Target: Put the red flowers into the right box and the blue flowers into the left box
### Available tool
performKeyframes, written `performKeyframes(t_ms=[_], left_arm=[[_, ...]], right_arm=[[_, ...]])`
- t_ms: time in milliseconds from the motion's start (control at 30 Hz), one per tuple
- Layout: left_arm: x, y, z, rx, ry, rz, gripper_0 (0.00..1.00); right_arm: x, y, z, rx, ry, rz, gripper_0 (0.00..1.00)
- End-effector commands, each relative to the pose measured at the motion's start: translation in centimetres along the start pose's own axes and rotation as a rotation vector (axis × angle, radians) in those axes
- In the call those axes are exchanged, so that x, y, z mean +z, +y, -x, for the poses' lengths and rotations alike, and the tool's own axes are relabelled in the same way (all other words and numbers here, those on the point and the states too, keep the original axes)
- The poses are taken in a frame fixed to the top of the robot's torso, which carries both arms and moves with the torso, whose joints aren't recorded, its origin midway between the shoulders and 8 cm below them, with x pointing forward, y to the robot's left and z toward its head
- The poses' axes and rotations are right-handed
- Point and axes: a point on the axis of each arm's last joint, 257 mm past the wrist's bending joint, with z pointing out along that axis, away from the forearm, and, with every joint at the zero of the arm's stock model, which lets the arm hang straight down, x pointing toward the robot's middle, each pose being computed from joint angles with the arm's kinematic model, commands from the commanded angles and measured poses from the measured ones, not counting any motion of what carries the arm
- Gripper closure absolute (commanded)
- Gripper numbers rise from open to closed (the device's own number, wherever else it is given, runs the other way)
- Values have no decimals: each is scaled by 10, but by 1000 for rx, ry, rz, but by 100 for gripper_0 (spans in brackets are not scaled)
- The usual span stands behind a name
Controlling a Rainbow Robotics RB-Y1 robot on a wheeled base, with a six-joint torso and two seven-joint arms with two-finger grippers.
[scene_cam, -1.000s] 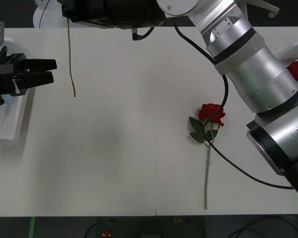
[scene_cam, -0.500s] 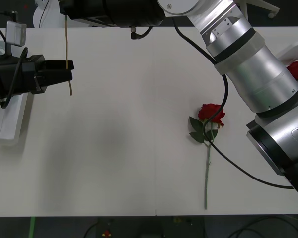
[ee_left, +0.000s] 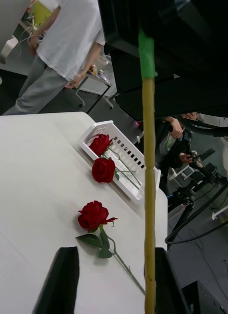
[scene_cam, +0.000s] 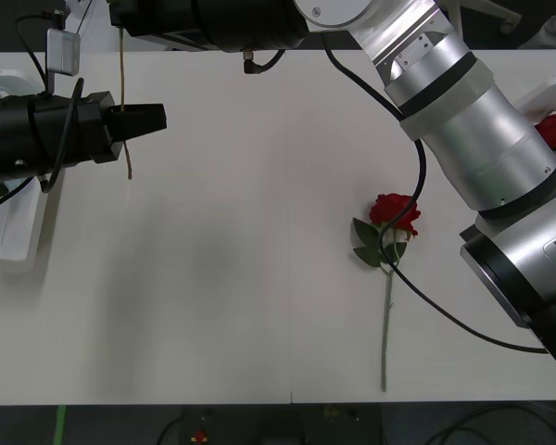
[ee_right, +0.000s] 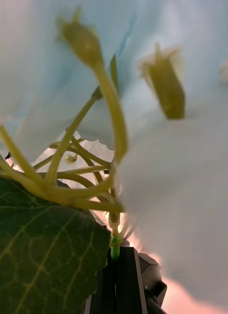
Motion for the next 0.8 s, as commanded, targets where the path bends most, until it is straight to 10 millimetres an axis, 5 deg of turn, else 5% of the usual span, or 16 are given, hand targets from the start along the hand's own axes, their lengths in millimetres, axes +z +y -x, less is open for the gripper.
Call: performKeyframes(t_ms=[33,367,467,533,633,800], left_arm=[[16,-16,22,-44,-19,-48,100],[15,-19,24,-50,-25,-56,100],[15,-18,24,-49,-24,-55,100],[14,-18,23,-50,-23,-56,100],[14,-19,23,-50,-21,-59,100],[7,-16,21,-48,-6,-43,100]], right_arm=[[3,39,21,-40,-22,49,100],[2,40,25,-28,-36,54,100],[-2,37,27,-13,-37,53,45],[-5,34,29,-3,-37,51,26],[-9,30,31,-6,-41,41,14],[-14,24,34,-19,-42,25,11]])
